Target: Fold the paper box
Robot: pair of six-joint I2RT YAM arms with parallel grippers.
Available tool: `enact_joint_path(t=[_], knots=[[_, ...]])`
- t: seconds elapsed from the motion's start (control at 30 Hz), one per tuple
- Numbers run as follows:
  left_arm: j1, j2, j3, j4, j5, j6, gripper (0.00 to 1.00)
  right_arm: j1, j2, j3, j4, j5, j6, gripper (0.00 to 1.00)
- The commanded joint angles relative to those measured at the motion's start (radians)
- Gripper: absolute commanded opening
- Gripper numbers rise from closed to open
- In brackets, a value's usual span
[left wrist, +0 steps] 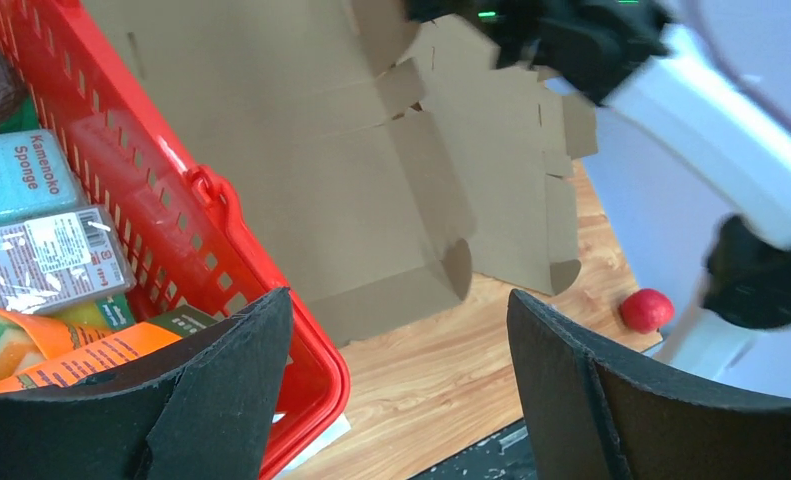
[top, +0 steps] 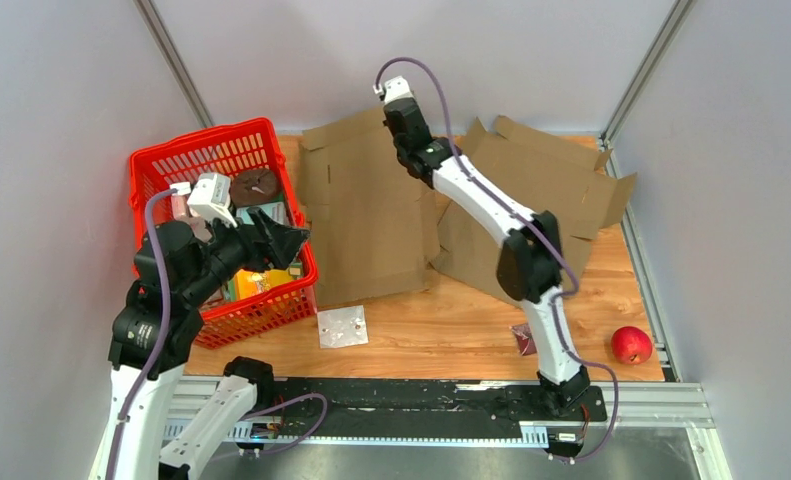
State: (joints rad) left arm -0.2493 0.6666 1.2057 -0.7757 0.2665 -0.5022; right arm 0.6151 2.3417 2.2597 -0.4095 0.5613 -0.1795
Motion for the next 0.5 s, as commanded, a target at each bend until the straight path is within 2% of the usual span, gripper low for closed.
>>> enact_joint_path(t=[0.0,0.07,0.27,0.4,0.47], knots=[[-0.004,0.014,0.006,0.032,-0.004,-0.029,0.86,-0.014,-0.348,-0.272,0.006,0.098,-0.025,0.0],[-0.004,0.043,0.002,0.065,0.02,-0.039,0.87,-0.029,-0.485,-0.369,-0.006,0.062,0.02,0.0],[-0.004,0.223,0.026,0.194,0.115,-0.049,0.87,-0.124,-0.836,-0.77,0.018,-0.196,0.092,0.0],[-0.013,0.424,0.176,0.213,0.139,0.002,0.86,-0.236,-1.021,-0.986,0.111,-0.432,0.156,0.0],[-0.037,0.549,0.244,0.185,0.076,0.049,0.82,-0.276,-1.079,-1.078,0.149,-0.462,0.173,0.0]])
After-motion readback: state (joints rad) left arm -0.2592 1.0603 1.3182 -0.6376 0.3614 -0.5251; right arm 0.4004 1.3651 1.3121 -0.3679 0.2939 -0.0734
